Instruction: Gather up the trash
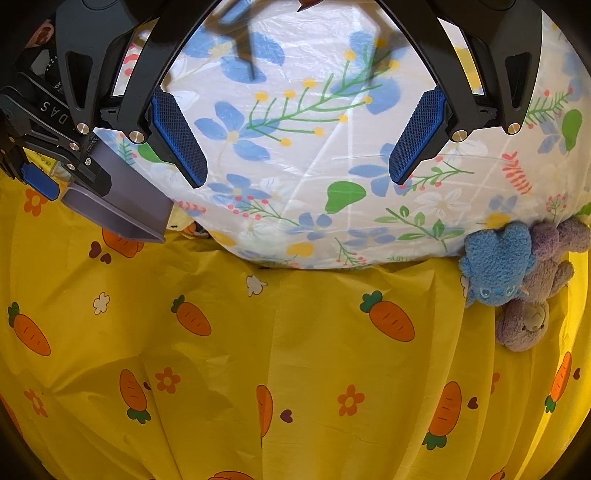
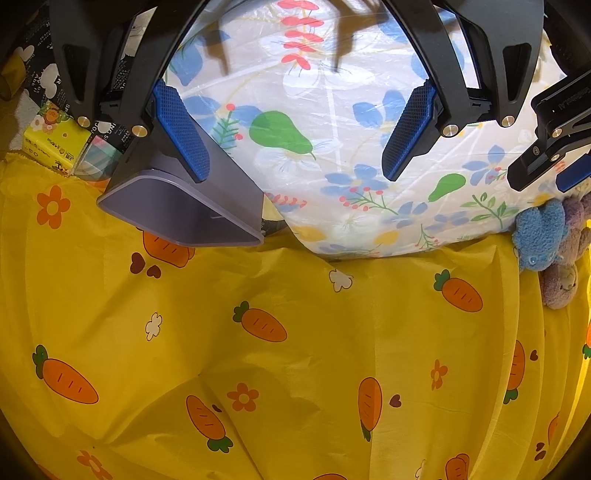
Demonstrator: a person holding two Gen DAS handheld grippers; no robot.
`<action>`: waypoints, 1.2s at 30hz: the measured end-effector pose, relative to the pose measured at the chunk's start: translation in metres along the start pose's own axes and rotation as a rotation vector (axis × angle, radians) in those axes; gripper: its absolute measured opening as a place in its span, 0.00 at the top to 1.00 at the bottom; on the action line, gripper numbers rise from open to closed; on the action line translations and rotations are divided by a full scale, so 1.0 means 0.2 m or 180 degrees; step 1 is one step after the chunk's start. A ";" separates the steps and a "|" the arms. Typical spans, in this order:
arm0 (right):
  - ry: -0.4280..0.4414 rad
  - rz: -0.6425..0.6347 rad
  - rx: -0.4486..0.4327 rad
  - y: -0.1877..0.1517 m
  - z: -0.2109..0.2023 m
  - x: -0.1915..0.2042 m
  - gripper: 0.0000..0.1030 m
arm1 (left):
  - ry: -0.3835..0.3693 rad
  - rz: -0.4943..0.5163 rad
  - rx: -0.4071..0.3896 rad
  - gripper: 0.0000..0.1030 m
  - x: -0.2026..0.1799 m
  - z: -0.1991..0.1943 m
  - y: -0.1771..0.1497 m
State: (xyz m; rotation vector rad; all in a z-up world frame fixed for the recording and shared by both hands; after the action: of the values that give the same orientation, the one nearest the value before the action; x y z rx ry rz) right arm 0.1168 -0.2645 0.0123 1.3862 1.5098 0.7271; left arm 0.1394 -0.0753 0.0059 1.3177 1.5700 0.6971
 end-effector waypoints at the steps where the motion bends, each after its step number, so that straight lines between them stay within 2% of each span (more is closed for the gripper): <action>1: 0.0003 0.0001 0.0000 0.00 0.00 0.00 0.12 | 0.0003 -0.0005 -0.0001 0.06 0.01 0.00 0.00; 36: 0.0029 0.0053 -0.0020 -0.02 0.00 -0.01 0.12 | 0.0032 -0.0029 0.0014 0.06 0.02 0.04 -0.02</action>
State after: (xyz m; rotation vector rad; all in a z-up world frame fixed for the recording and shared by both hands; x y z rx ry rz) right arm 0.1156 -0.2673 0.0101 1.3941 1.5032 0.7488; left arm 0.1445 -0.0734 -0.0018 1.3112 1.5854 0.6959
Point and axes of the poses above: each gripper's, at about its wrist camera, not at the fingertips, and z roughly the way its jaws point, x to its left, y to its top, the point moved 7 cm from there along z, roughly the way its jaws point, and after that the axes turned 14 degrees about -z, right-handed, at the moved point
